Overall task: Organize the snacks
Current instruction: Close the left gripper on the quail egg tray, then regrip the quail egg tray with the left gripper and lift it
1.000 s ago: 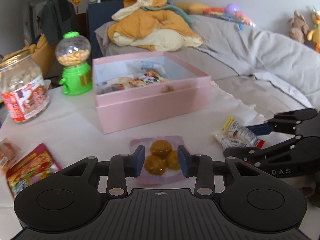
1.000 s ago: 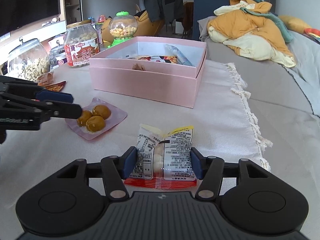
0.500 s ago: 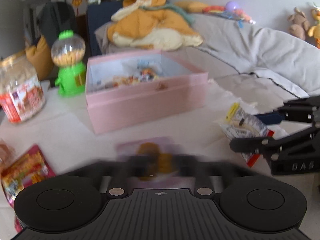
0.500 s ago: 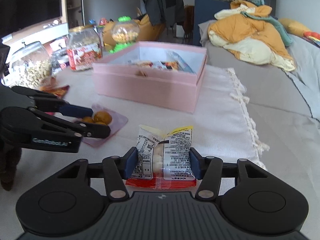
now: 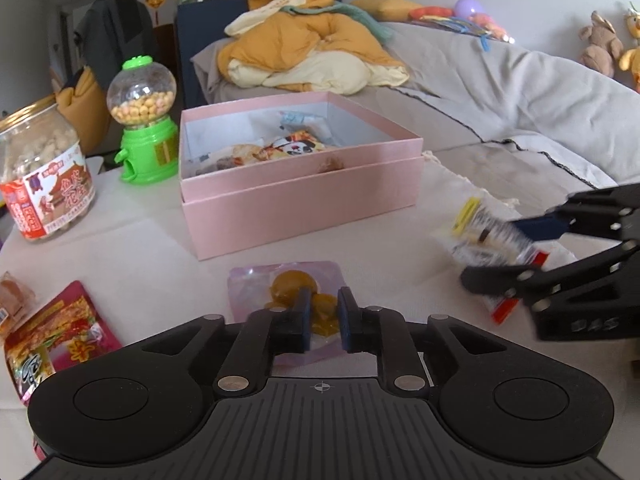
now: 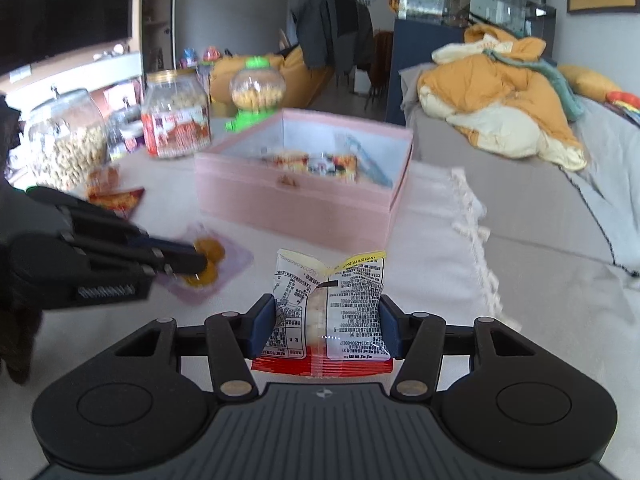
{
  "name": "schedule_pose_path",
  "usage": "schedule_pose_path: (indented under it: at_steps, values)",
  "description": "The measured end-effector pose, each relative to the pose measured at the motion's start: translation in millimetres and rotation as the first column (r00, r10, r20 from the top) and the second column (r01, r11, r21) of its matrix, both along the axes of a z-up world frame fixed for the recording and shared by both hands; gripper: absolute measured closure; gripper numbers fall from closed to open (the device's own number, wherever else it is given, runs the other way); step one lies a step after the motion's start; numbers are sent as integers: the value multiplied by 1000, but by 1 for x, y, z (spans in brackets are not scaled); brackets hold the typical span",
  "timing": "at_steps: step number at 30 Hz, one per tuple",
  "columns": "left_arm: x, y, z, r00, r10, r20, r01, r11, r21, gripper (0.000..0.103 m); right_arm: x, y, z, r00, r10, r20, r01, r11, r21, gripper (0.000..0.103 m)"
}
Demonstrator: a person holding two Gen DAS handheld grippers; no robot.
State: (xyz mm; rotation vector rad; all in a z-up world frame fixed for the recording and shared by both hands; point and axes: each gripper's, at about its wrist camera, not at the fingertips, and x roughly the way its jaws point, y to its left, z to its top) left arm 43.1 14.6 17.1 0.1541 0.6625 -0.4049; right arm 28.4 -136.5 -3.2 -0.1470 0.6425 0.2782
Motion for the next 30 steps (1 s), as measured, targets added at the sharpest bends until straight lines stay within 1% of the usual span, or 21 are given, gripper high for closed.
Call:
schedule_pose_path:
  at_steps: [3, 4, 5, 6, 7, 9, 10, 11, 12, 13, 14, 16, 18, 19, 21, 22, 23, 25, 26, 28, 30]
  values:
    - [-2, 7, 4, 1000, 2, -2, -2, 1000, -27, 83, 6, 0, -15, 999, -18, -39, 18, 1000, -2, 48]
    - [-4, 11, 7, 999, 25, 21, -24, 999, -34, 84, 9, -1, -19, 998, -22, -56, 23, 1000, 6, 47]
    - [-6, 14, 10, 998, 52, 48, -50, 998, -29, 84, 9, -3, -21, 998, -26, -56, 28, 999, 25, 43]
    - [-7, 16, 12, 996, 71, 62, -69, 997, -22, 84, 9, -6, -20, 998, -29, -63, 31, 999, 38, 42]
    - [-5, 17, 12, 995, 79, 55, -78, 997, -19, 83, 10, -9, -20, 997, -31, -70, 35, 998, 52, 40]
    - [1, 14, 8, 998, 62, 8, -62, 998, -25, 83, 11, -11, -21, 997, -31, -75, 36, 997, 65, 39]
    - [3, 10, 5, 999, 49, -12, -49, 999, -22, 81, 10, -10, -21, 997, -29, -74, 34, 998, 62, 38]
    - [1, 5, 3, 999, 36, 15, -36, 999, -10, 81, 10, -9, -22, 997, -28, -72, 32, 998, 55, 37]
    - [1, -1, 1, 1000, 10, 17, -10, 1000, 6, 80, 9, -8, -22, 997, -26, -70, 30, 998, 49, 36]
    - [3, -6, -3, 1000, -11, -15, 11, 1000, 15, 73, 9, -7, -22, 997, -25, -69, 28, 999, 45, 35]
    - [0, -10, -3, 1000, -24, 8, 24, 999, 21, 66, 9, -7, -22, 997, -24, -69, 27, 999, 45, 35]
    - [-3, -18, -4, 999, -54, 9, 54, 997, 50, 54, 9, -7, -22, 997, -23, -71, 26, 998, 50, 33]
    - [-3, -17, -3, 999, -46, 12, 45, 998, 41, 54, 9, -7, -22, 997, -23, -71, 27, 998, 49, 33]
    - [-3, -14, -2, 999, -35, 21, 35, 999, 35, 56, 9, -7, -22, 997, -24, -70, 27, 998, 48, 33]
    - [-5, -7, 0, 998, 3, 71, -7, 999, 49, 56, 9, -7, -22, 997, -27, -69, 30, 998, 48, 32]
    - [-4, -5, 1, 996, 21, 84, -27, 998, 62, 59, 9, -7, -22, 997, -27, -69, 31, 998, 49, 32]
    - [-1, -3, 1, 997, 33, 72, -38, 997, 70, 56, 9, -7, -22, 997, -28, -69, 31, 998, 49, 32]
    - [4, 3, -1, 999, 19, 37, -21, 999, 37, 54, 9, -6, -22, 997, -28, -68, 32, 998, 46, 32]
    - [7, 2, -2, 1000, 10, 16, -10, 999, 32, 51, 9, -6, -22, 997, -29, -67, 32, 998, 45, 32]
    - [11, -4, -8, 1000, 7, -8, -7, 998, 62, 43, 9, -6, -22, 997, -30, -66, 33, 998, 45, 32]
    - [14, -3, -12, 1000, 22, -7, -22, 999, 26, 41, 9, -6, -22, 997, -30, -66, 33, 998, 44, 32]
